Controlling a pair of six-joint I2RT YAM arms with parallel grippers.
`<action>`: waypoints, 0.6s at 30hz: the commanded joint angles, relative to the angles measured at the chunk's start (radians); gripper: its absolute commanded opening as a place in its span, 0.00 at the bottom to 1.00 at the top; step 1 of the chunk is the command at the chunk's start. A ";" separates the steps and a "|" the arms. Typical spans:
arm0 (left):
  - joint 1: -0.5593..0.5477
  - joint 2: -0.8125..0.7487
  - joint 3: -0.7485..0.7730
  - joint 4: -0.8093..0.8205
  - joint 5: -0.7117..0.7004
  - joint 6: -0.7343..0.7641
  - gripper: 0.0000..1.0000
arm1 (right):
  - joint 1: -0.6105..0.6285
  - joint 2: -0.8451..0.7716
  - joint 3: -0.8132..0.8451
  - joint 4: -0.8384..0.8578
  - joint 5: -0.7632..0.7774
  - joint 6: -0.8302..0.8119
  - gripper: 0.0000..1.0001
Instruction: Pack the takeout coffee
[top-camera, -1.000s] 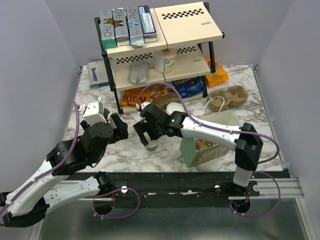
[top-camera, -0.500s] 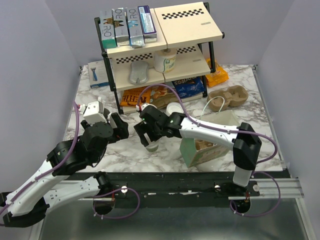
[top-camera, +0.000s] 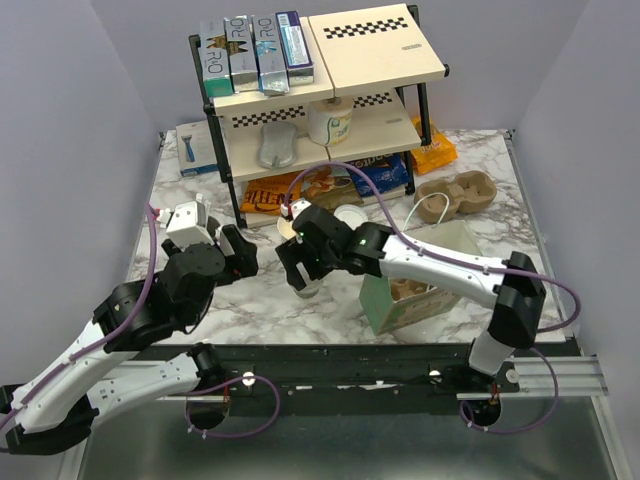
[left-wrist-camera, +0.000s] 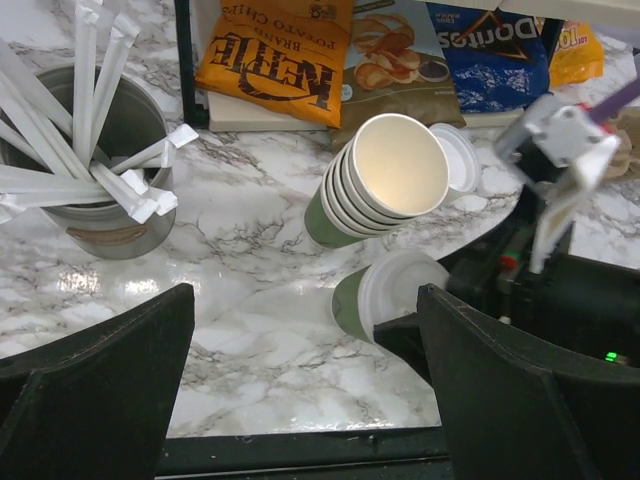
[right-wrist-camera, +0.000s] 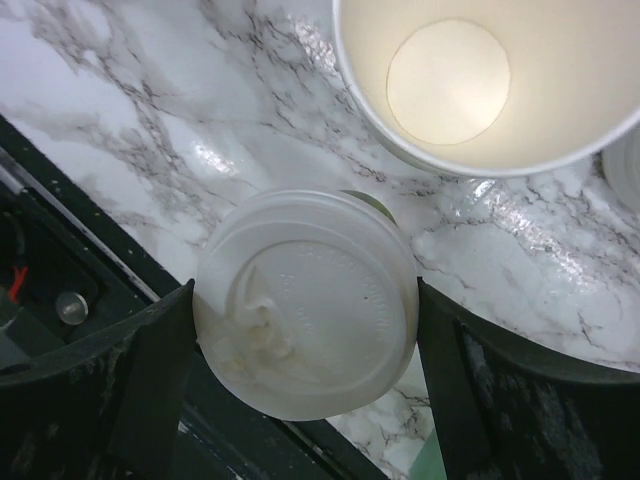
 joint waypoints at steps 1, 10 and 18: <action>0.004 -0.015 -0.004 0.040 -0.002 0.032 0.99 | -0.004 -0.118 -0.020 0.000 -0.025 -0.029 0.68; 0.002 0.003 -0.003 0.189 0.063 0.131 0.99 | -0.004 -0.433 -0.048 -0.026 -0.002 -0.066 0.68; 0.004 0.083 -0.003 0.391 0.164 0.233 0.99 | -0.032 -0.643 0.017 -0.111 0.238 -0.082 0.69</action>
